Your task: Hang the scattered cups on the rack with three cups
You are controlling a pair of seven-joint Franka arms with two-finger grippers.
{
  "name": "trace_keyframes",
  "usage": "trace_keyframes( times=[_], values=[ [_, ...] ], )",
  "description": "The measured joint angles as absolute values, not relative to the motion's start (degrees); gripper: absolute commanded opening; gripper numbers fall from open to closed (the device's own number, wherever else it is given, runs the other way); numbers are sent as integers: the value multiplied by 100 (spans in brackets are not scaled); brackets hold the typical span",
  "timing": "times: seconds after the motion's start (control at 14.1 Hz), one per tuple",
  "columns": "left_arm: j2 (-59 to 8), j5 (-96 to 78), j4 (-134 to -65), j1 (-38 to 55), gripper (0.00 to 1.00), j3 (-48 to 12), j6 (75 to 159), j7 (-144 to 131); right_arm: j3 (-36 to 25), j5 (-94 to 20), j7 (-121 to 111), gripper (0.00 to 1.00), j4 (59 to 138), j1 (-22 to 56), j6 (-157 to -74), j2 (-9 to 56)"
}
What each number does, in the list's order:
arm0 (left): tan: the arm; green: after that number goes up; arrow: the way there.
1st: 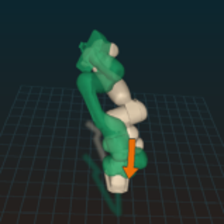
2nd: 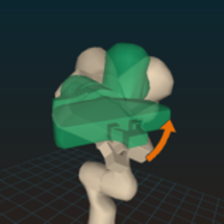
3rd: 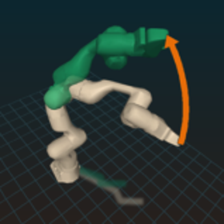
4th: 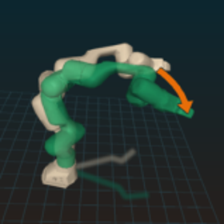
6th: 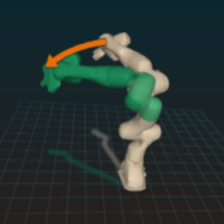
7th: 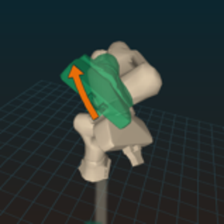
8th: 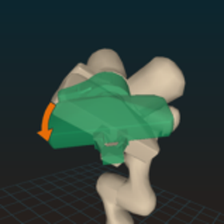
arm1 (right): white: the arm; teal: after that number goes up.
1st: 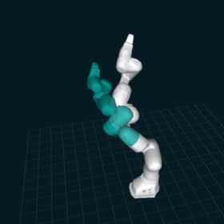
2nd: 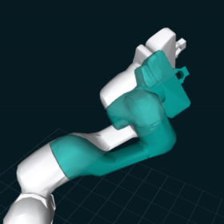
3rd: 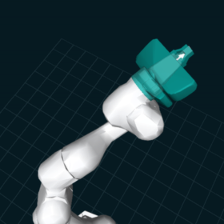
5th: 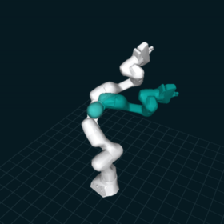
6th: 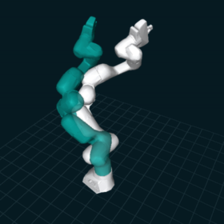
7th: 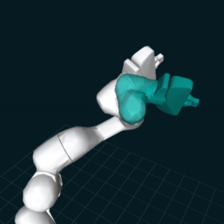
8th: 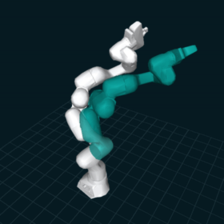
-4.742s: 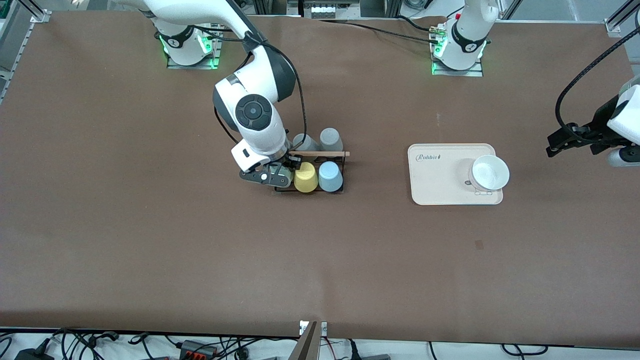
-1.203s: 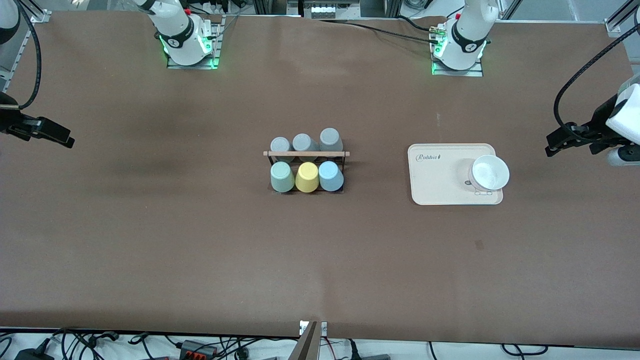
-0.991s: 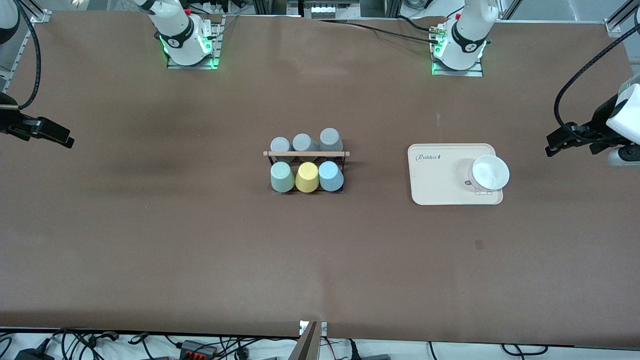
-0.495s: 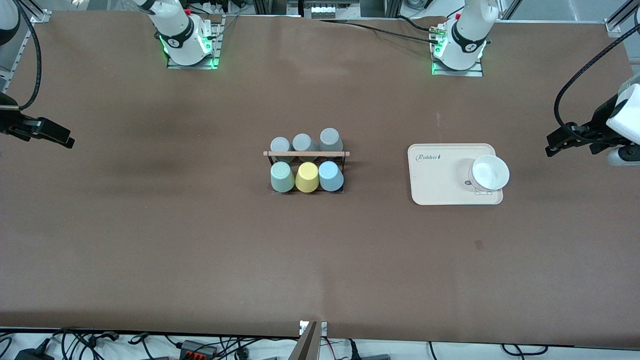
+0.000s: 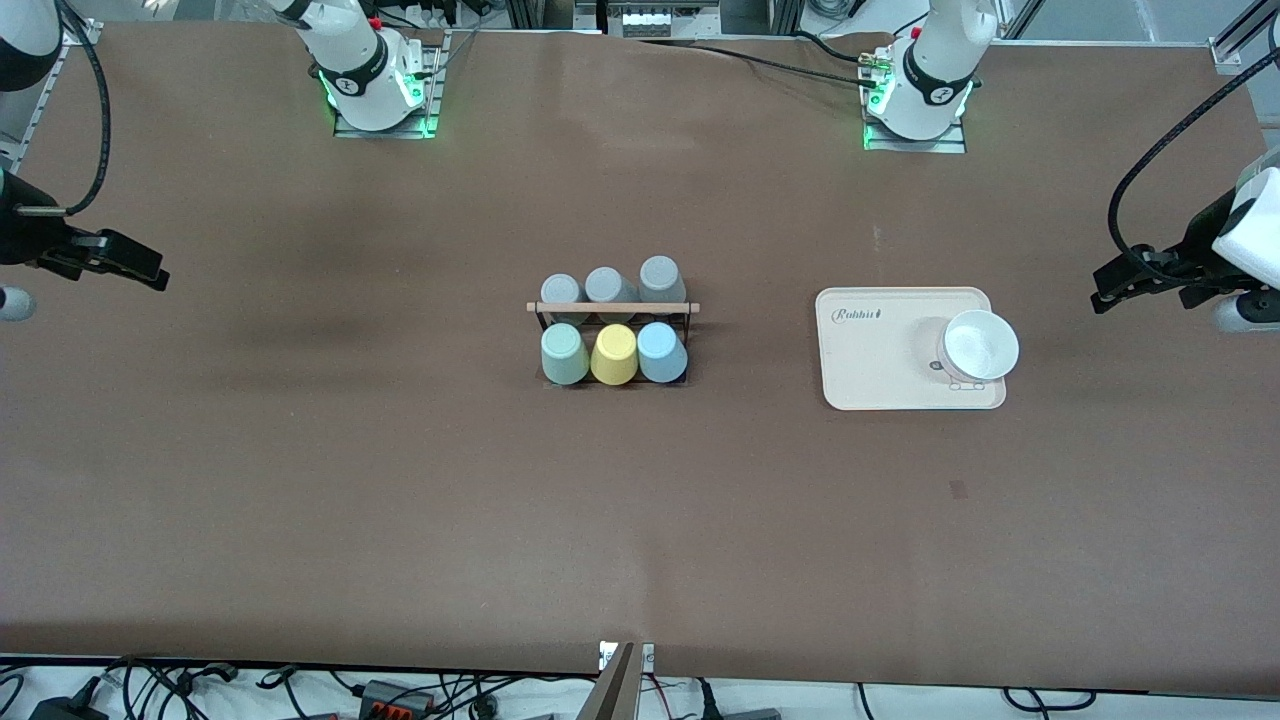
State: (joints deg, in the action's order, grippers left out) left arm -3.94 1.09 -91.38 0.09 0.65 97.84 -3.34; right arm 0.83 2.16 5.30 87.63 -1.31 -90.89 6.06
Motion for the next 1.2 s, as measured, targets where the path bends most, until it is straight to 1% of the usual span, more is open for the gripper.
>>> trace_keyframes(
  times=[1.2],
  values=[
    [-394,109,-9138,9,100,65,9784,-334,42,255,293,100,8775,-153,-9090,612]
  ],
)
